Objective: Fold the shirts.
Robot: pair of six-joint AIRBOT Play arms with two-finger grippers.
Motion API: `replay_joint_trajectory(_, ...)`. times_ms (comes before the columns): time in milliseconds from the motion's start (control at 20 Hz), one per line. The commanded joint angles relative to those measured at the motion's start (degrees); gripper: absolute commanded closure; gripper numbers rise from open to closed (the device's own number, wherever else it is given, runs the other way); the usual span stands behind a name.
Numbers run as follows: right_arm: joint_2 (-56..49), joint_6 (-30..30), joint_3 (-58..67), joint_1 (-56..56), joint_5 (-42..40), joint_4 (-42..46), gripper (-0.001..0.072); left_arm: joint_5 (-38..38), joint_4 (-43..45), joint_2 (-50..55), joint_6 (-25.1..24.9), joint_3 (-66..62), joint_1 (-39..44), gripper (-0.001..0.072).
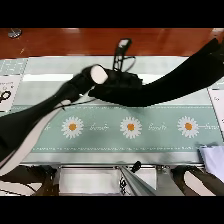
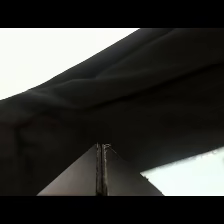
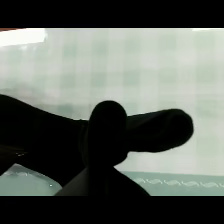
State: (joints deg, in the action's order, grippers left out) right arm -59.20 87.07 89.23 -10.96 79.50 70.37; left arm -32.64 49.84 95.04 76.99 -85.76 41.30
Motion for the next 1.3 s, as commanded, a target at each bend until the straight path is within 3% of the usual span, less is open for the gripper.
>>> replay_joint_trajectory(0,3.30,0.48,0.02,0.07,3.56,2.47,0.0681,5.11,-3.96,3.67,1.31,-0.28,3.93,0.0683)
replay_joint_trajectory(350,7.17,0.79,0.02,0.07,4.50,6.32,0.0680,5.25,-16.96,11.76,1.29,-0.50,9.31,0.0683)
replay_joint_trajectory(450,7.15,0.37,-0.11,0.07,5.33,7.23,0.0680,5.49,-20.39,13.31,-2.16,-1.07,10.01,0.0683)
replay_joint_trajectory(550,7.17,-0.94,-0.09,0.07,5.92,8.98,0.0680,3.34,-20.39,13.18,-6.08,-2.54,8.15,0.0684)
replay_joint_trajectory(700,6.97,-0.81,-0.11,0.07,4.07,11.23,0.0680,-3.96,-20.37,11.67,-7.37,-7.02,1.44,0.0684)
replay_joint_trajectory(900,2.45,-1.57,-0.11,0.13,2.10,8.35,0.0680,-6.54,-16.98,-0.15,-11.26,-7.58,-8.59,0.0685)
replay_joint_trajectory(1000,-1.42,-1.64,-0.09,0.85,0.22,3.69,0.0680,-6.71,-10.32,-7.65,-11.15,-7.58,-13.81,0.0685)
replay_joint_trajectory(1250,-12.87,2.82,-0.09,15.85,-9.31,6.88,0.0680,-10.71,0.22,-24.50,-7.69,-7.58,-26.88,0.0685)
